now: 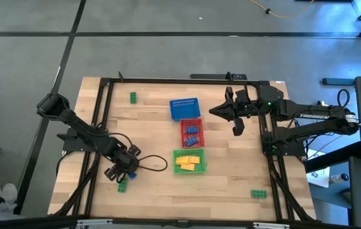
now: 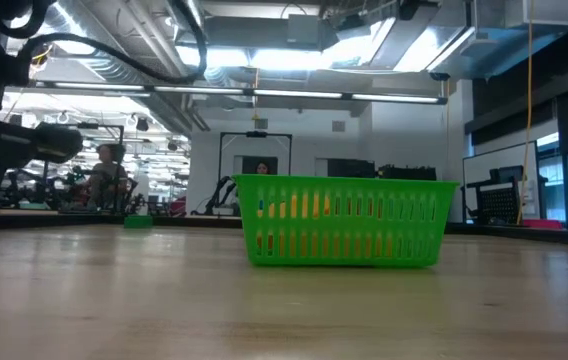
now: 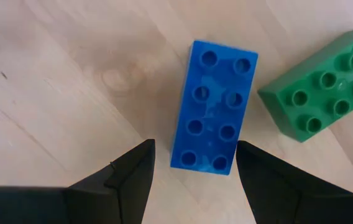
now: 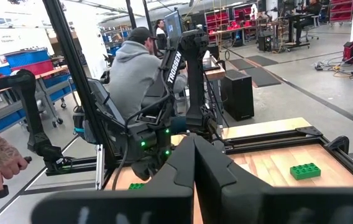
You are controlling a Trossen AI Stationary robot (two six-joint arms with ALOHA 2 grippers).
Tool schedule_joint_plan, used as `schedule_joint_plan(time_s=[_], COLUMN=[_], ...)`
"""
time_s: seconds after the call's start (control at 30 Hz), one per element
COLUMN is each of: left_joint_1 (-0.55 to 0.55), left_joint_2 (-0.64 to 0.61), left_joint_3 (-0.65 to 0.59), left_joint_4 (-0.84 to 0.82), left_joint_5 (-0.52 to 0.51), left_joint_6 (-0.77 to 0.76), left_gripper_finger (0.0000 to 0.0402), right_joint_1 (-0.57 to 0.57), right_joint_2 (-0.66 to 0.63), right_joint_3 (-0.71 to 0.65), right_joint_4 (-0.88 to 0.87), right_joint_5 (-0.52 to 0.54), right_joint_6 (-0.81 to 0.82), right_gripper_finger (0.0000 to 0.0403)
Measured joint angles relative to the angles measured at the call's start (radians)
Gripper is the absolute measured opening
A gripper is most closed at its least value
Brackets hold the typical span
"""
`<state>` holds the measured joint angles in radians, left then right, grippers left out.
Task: Sort & place blocks by color
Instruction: Put the blue game piece into the red basket
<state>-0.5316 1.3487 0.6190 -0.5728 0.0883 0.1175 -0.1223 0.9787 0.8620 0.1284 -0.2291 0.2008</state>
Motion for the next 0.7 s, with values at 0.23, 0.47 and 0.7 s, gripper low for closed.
schedule_joint_plan(time_s=[0.23,0.47,0.7], left_joint_1=[0.000,0.000,0.000], left_joint_2=[0.000,0.000,0.000], left_joint_3=[-0.010,-0.010,-0.010], left_joint_4=[0.014,0.031,0.031], left_joint_5=[0.002,0.001,-0.011], left_joint_6=[0.000,0.049,0.053], left_gripper_finger=[0.0217,0.0217,0.0217], right_joint_1=[0.000,0.000,0.000], right_joint_2=[0.000,0.000,0.000], right_joint_3=[0.000,0.000,0.000], right_joint_4=[0.000,0.000,0.000], right_joint_5=[0.000,0.001,0.001], right_joint_6=[0.000,0.000,0.000], right_gripper_finger=[0.0000,0.0000,0.0000])
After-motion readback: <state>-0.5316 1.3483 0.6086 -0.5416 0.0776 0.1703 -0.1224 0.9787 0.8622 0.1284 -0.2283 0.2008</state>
